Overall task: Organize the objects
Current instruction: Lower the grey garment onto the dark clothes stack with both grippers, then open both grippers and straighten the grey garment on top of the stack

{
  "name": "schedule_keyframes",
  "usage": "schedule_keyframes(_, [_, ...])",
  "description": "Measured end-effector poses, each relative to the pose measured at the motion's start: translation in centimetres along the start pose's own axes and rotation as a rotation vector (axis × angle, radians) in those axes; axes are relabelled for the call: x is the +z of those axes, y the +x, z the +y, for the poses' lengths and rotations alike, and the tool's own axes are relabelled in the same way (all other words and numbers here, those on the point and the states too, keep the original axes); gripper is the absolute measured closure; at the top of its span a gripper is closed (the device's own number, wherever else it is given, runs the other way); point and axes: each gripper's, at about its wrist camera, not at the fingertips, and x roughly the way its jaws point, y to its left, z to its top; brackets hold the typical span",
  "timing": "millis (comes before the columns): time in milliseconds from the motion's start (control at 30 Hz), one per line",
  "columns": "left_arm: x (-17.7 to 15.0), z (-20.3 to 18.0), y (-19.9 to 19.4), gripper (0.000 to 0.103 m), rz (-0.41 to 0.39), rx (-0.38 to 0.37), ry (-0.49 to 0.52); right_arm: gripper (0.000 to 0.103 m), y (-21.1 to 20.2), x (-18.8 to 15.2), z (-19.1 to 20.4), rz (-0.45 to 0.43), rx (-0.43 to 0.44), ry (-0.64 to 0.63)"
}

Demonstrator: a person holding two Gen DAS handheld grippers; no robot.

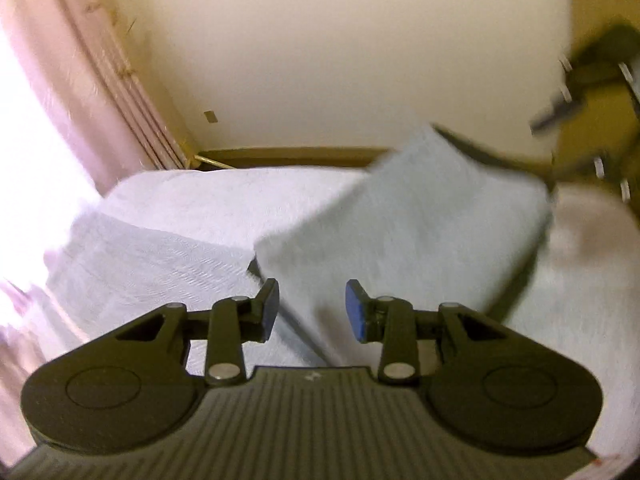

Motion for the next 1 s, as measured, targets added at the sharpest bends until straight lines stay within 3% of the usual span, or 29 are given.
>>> schedule_keyframes(67, [1.4,1.2,2.0,0.071,-0.016,-0.033,-0.077,0.072,1.9,1.8,-1.5,-0.014,0.04,0.085])
schedule_keyframes(200, [2.7,4.0,7.6,0.074,0.069,-0.13,-0.235,0.082,7.4,3.6,-3.9,0.004,0.156,0.253])
schedule_keyframes(267, [1.8,5.4,10.2,0.074,0.131,-0.156,-0.319,0.082,10.4,3.0,-4.3,0.078,0.197,0.278])
schedule_keyframes(400, [0.3,6.7,13.1,0.073,0.175,-0.196,-0.429,0.082,10.7,1.5,-3.1,0.046,0.187,0.205])
schedule_keyframes(500, [0.1,7.5,13.2,0.073,0.183,-0.205,-0.471,0.082,10.5,2.1,-4.2,0.072,0.222,0.246])
schedule_keyframes(600, [-0.1,7.8,13.1,0.073,0.185,-0.205,-0.494,0.082,10.5,3.8,-6.6,0.02,0.193,0.339])
schedule_keyframes(700, [-0.4,7.9,12.9,0.073,0.177,-0.214,-0.511,0.082,13.6,3.4,-8.0,0.1,0.218,0.407])
schedule_keyframes(833, [0.2,7.6,12.8,0.075,0.153,-0.199,-0.504,0.082,14.3,2.7,-8.7,0.104,0.218,0.433])
schedule_keyframes(1000, [-0.8,8.3,7.7,0.077,0.112,-0.199,-0.498,0.082,13.5,2.7,-9.1,0.11,0.235,0.426])
